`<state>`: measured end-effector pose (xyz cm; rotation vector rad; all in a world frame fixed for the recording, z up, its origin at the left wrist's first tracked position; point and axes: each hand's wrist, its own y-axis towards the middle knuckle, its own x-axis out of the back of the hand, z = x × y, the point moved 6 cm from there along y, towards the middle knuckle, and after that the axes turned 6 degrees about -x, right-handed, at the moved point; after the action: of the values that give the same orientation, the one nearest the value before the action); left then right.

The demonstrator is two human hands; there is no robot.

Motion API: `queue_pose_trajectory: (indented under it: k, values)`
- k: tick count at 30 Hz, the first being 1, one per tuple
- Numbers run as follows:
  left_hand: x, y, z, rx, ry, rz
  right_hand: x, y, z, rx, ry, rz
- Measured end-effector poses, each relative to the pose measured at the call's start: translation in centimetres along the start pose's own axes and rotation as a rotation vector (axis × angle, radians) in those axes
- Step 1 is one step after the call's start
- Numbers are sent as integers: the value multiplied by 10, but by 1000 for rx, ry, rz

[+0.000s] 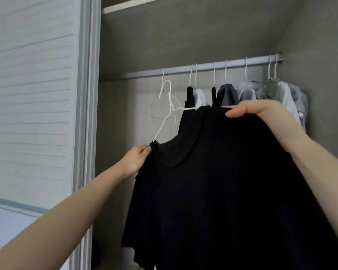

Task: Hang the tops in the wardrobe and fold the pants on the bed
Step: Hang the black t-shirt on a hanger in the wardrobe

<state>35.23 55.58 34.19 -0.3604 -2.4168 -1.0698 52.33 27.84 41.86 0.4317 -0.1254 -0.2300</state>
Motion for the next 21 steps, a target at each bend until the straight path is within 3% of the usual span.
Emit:
queue_pose_trajectory:
  k: [7, 12, 21]
  values:
    - [-53, 59, -39, -87, -136, 149, -15, 22, 18, 23, 63, -224]
    - [-79, 88, -55, -147, -266, 229, -27, 33, 8, -43, 23, -169]
    - [-48, 100, -48, -210, -348, 50, -40, 82, 0, -23, -56, -314]
